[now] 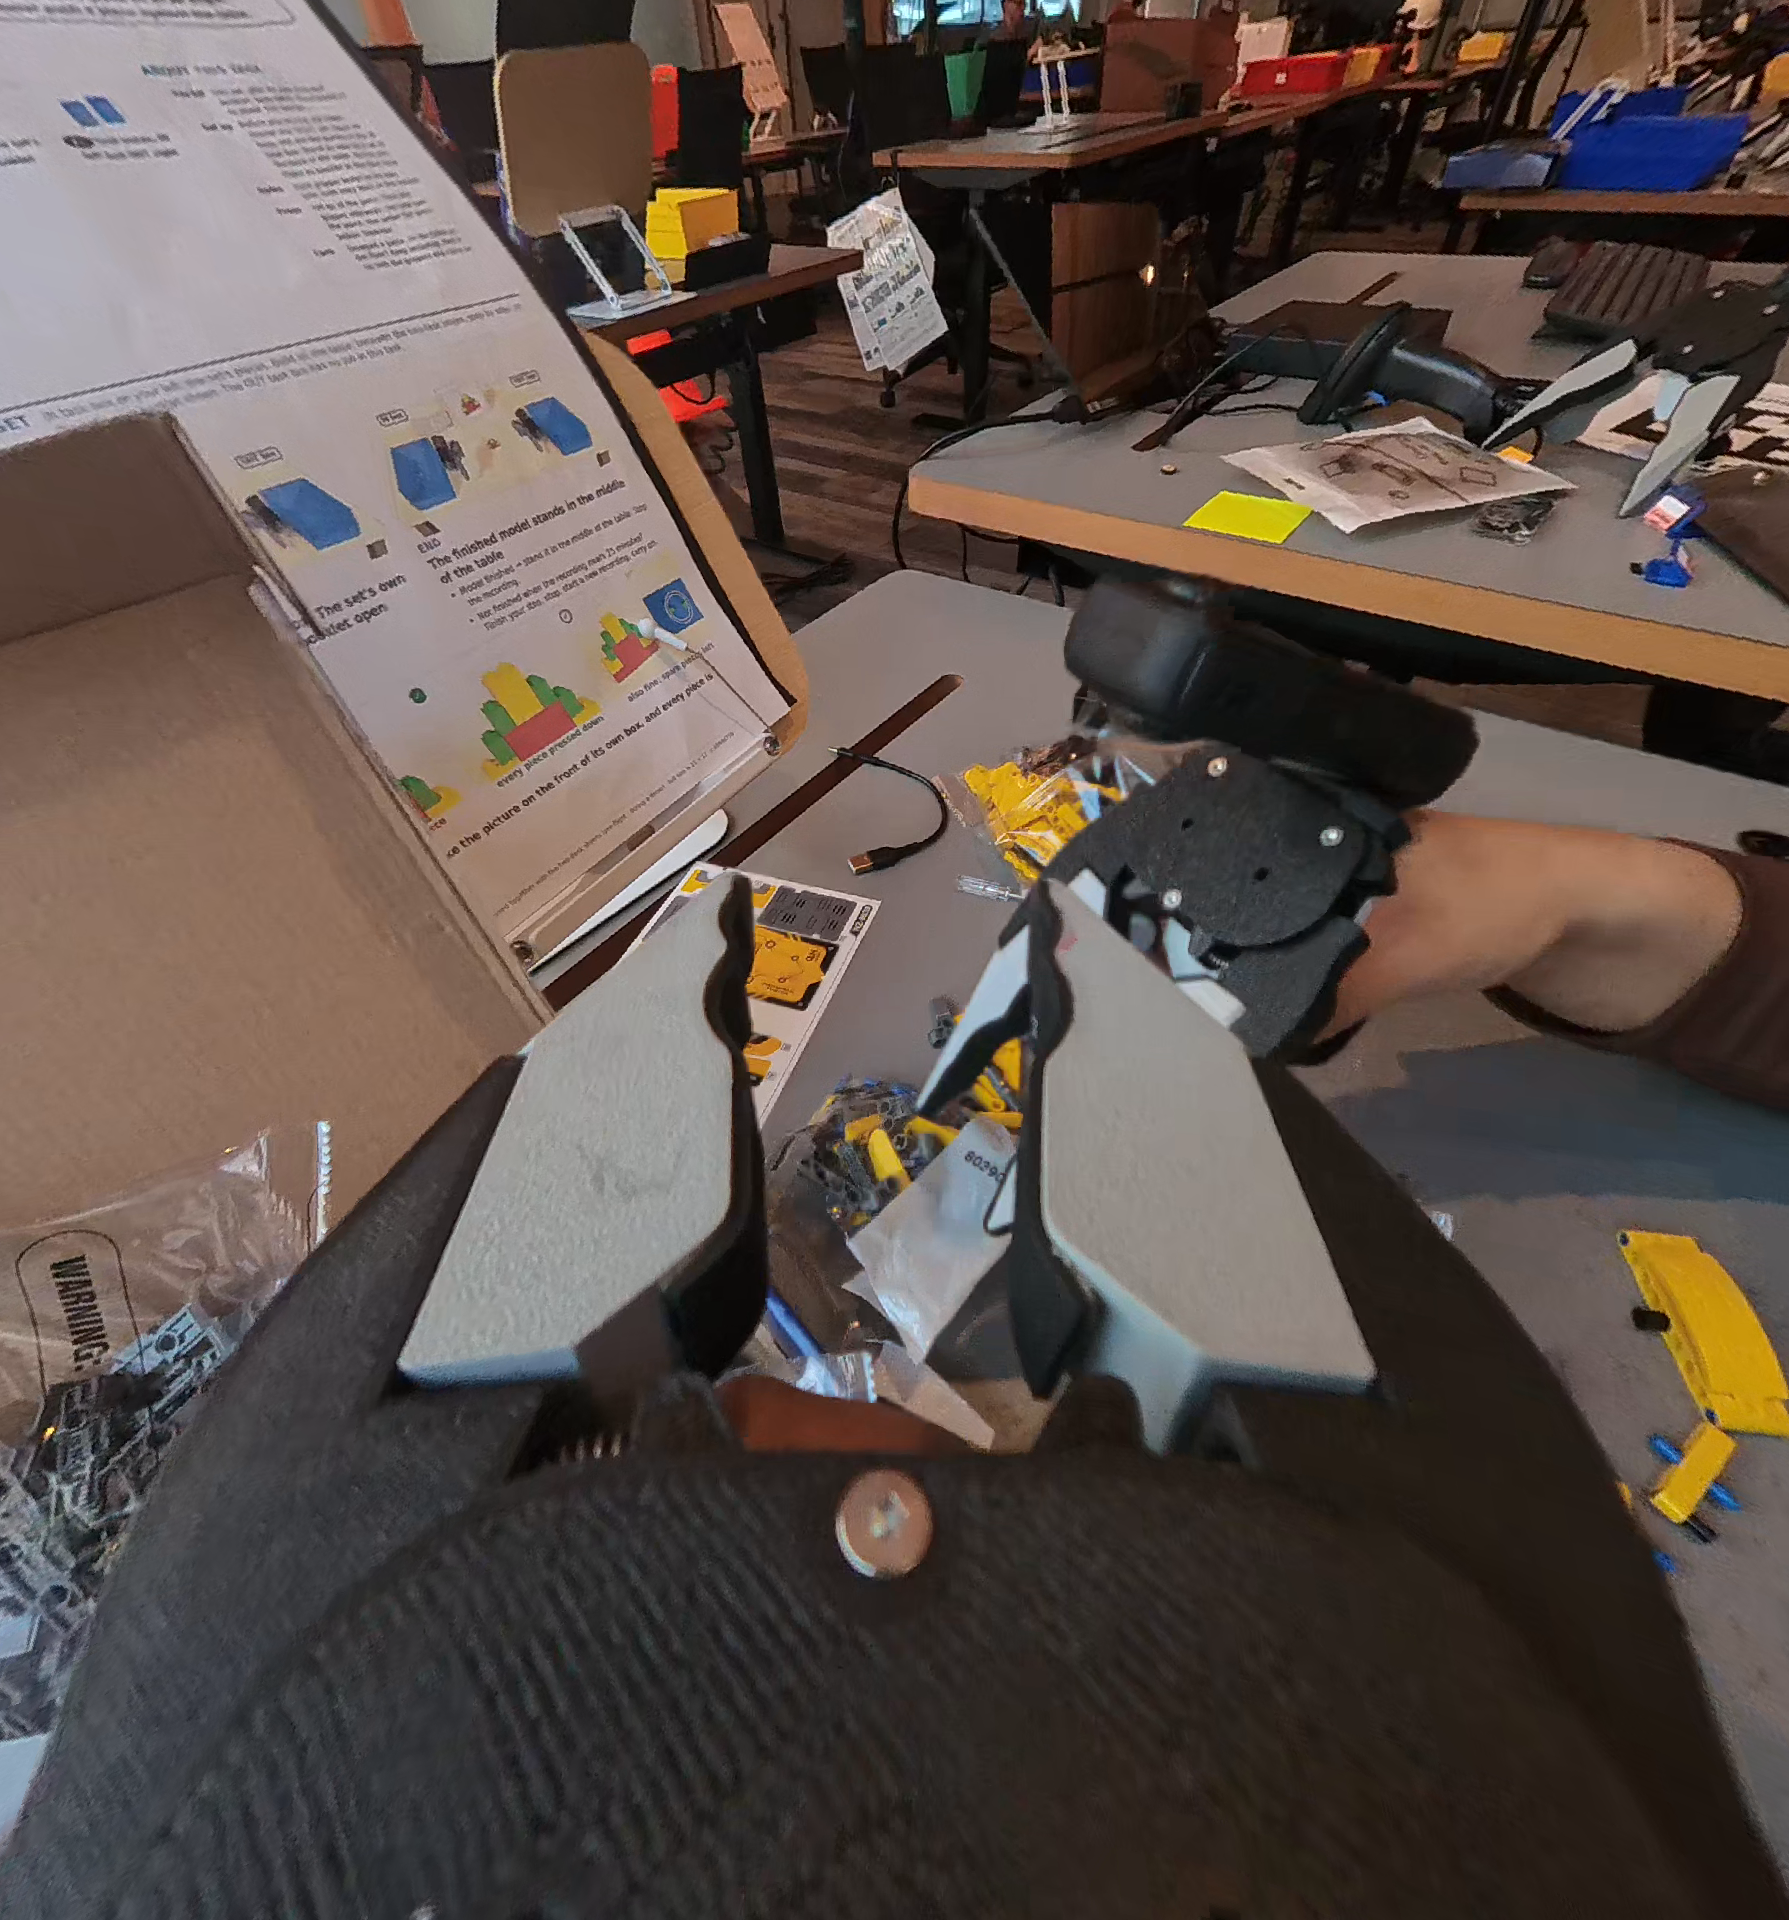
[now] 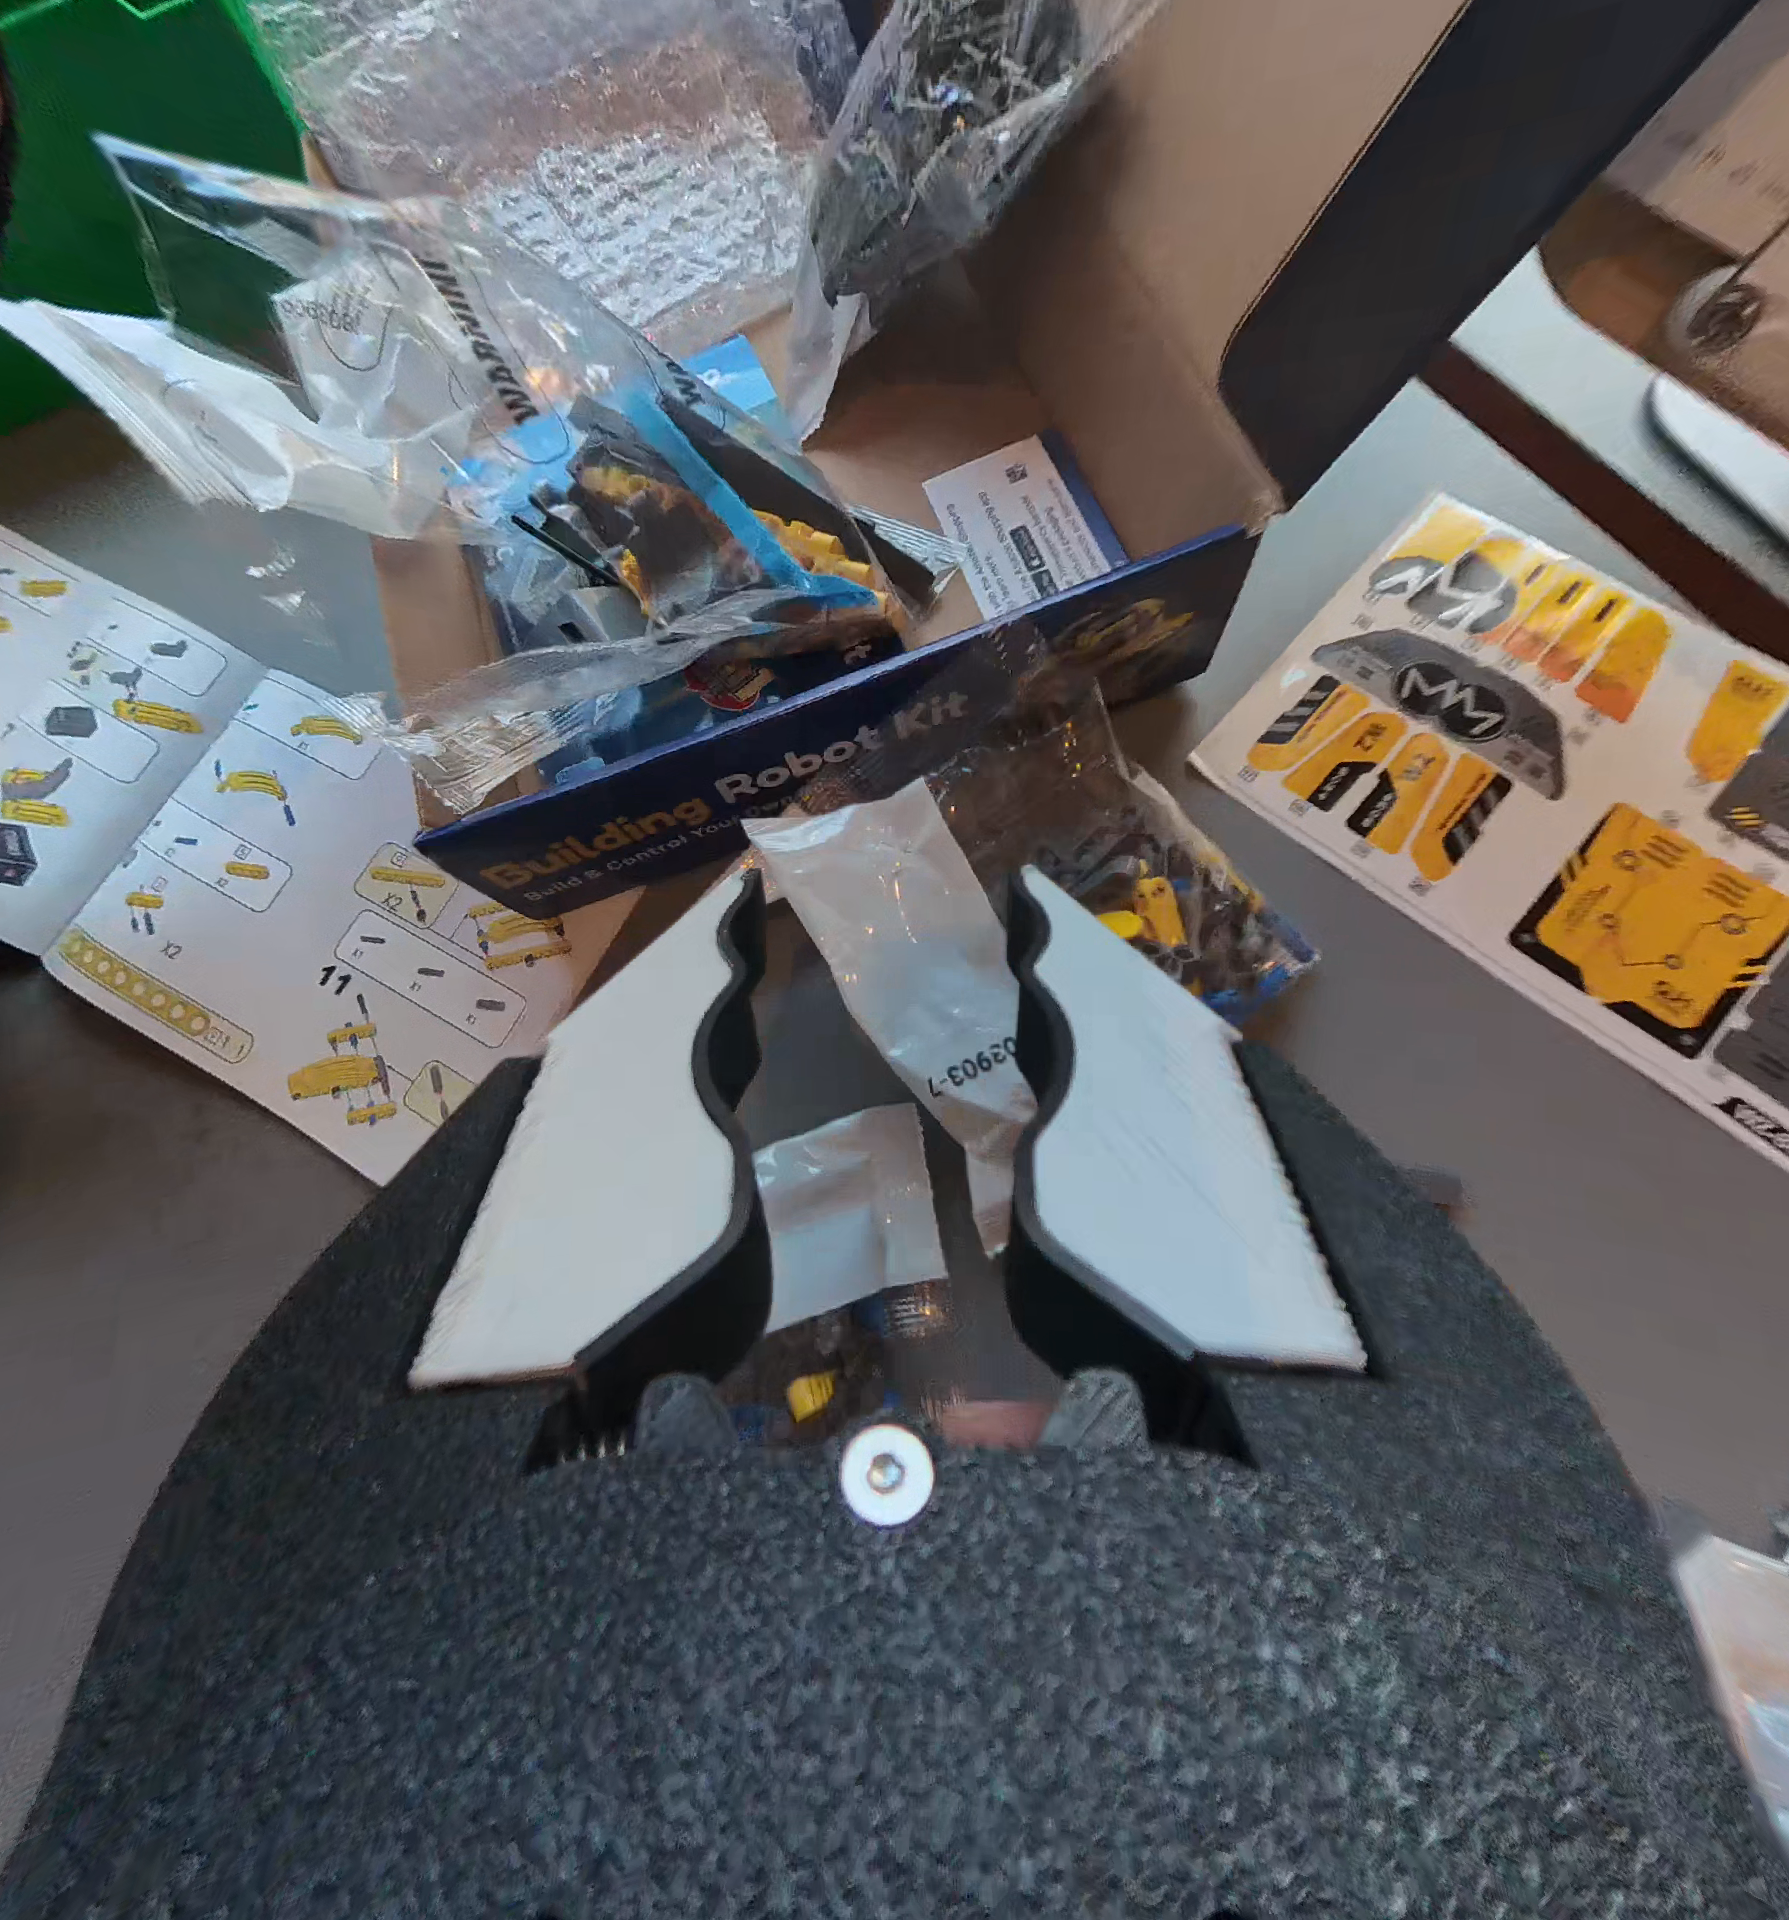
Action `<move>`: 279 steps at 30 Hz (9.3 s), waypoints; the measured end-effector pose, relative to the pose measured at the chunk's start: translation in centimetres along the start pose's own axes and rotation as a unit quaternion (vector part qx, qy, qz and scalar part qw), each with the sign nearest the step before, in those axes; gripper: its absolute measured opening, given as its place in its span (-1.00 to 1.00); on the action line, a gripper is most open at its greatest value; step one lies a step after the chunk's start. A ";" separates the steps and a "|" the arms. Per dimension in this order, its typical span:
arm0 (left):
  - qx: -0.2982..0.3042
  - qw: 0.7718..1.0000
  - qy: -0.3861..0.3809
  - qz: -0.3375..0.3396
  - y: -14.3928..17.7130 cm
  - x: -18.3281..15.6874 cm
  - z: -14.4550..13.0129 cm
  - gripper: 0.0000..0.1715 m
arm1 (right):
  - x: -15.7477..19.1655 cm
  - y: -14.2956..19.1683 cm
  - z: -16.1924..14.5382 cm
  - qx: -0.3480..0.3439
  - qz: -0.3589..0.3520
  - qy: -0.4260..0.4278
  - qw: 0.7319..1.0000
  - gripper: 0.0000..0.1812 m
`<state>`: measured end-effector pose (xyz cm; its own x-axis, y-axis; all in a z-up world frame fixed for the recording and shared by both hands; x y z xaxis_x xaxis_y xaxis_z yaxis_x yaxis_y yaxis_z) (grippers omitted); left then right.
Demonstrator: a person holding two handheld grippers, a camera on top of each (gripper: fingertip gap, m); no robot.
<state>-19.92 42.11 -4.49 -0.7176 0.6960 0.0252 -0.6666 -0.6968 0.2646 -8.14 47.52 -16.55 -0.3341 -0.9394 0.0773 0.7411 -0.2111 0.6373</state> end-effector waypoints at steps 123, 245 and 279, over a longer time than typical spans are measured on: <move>0.163 0.975 0.092 -0.120 -6.7 -11.2 -14.7 -1.00 | 3.0 5.5 -12.8 -0.053 -0.066 0.148 0.985 -0.89; 0.095 0.964 0.166 -0.185 -8.3 -12.9 -14.6 -1.00 | 2.5 4.8 -14.2 0.001 -0.072 0.123 0.990 -0.78; 0.115 0.962 0.183 -0.166 -7.6 -11.1 -15.1 -1.00 | 2.0 5.2 -14.1 -0.013 -0.067 0.118 0.991 -0.73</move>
<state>-9.91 37.02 -21.34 -0.5236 0.7372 -0.4270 -0.8393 -0.3604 0.4069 3.25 40.78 -23.94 -0.2879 -0.9385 -0.1904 0.7151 -0.3430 0.6091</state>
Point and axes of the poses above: each gripper's, where its closed fingertips meet, y back along the fingers, z out of its top, x = y × z across the jaws, the point moved 8 cm from there along y, back along the fingers, and after that the axes turned 6 degrees about -z, right-handed, at the moved point
